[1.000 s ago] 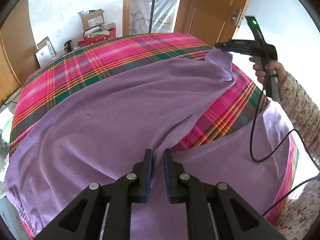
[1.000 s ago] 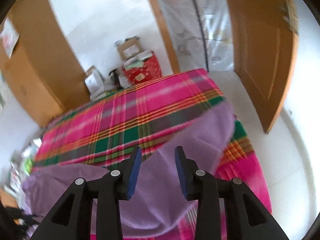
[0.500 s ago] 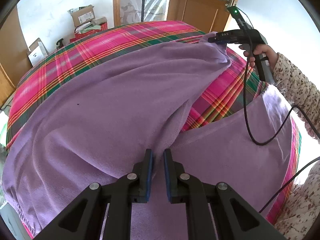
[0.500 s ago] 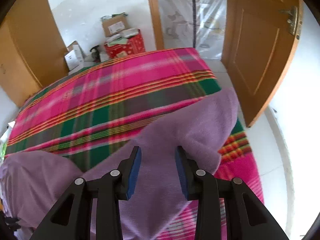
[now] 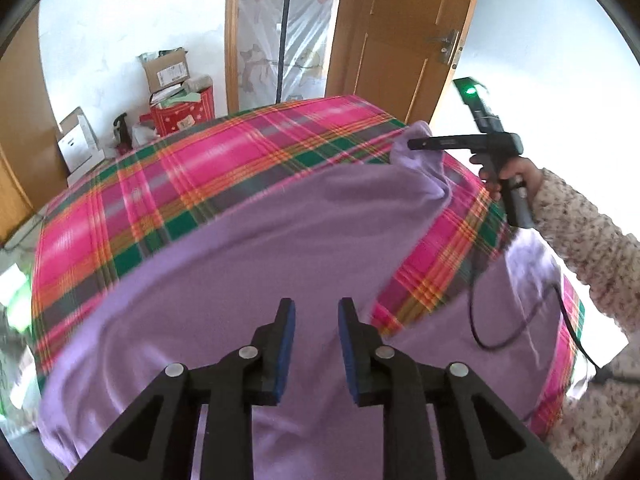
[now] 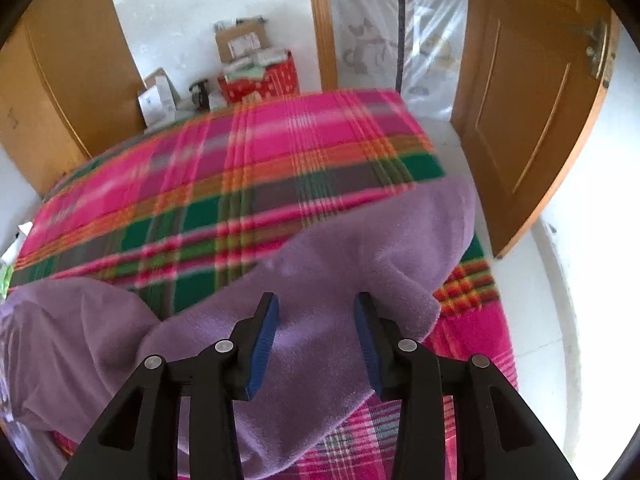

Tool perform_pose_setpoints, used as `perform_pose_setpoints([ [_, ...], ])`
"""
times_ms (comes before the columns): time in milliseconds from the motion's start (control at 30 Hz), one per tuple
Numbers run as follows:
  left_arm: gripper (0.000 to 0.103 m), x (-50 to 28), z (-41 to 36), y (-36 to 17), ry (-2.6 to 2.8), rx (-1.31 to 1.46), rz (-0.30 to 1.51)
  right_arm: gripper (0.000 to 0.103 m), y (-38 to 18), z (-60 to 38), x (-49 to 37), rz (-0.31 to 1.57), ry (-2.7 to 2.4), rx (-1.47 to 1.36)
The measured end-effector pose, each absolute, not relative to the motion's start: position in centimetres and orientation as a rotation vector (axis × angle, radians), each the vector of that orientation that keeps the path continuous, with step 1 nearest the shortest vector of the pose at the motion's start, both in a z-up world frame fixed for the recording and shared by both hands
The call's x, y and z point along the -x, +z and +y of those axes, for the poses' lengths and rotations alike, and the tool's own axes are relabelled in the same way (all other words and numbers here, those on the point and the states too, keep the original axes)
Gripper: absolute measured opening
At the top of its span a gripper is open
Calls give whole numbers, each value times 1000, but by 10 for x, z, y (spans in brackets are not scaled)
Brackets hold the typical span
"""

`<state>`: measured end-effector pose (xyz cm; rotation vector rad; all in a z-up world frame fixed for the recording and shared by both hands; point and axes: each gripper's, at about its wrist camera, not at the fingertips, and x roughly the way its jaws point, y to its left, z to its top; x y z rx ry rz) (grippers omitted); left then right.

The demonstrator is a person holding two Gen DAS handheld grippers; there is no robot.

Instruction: Fold clothes

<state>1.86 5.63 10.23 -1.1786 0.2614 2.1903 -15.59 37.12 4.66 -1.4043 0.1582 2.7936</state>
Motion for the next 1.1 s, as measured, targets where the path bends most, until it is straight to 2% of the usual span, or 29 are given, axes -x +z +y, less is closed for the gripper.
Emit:
perform_pose_setpoints([
  [167, 23, 29, 94, 91, 2200, 1215, 314, 41, 63, 359, 164, 167, 2881, 1407],
  [233, 23, 47, 111, 85, 2209, 1221, 374, 43, 62, 358, 170, 194, 2889, 1435],
  [267, 23, 55, 117, 82, 2210, 1227, 391, 48, 61, 357, 174, 203, 2897, 1465],
  [433, 25, 87, 148, 73, 2170, 1207, 441, 48, 49, 355, 187, 261, 2891, 1570],
  [600, 30, 98, 182, 61, 2072, 1192, 536, 48, 42, 357, 187, 314, 2888, 1575],
  [800, 35, 109, 193, 45, 1980, 1250, 477, 48, 42, 358, 185, 309, 2923, 1585],
  [1000, 36, 103, 204, 26, 1955, 1305, 557, 48, 34, 368, 190, 336, 2865, 1557],
  [1100, 36, 97, 207, 23, 1970, 1293, 575, 48, 32, 369, 193, 286, 2822, 1544],
])
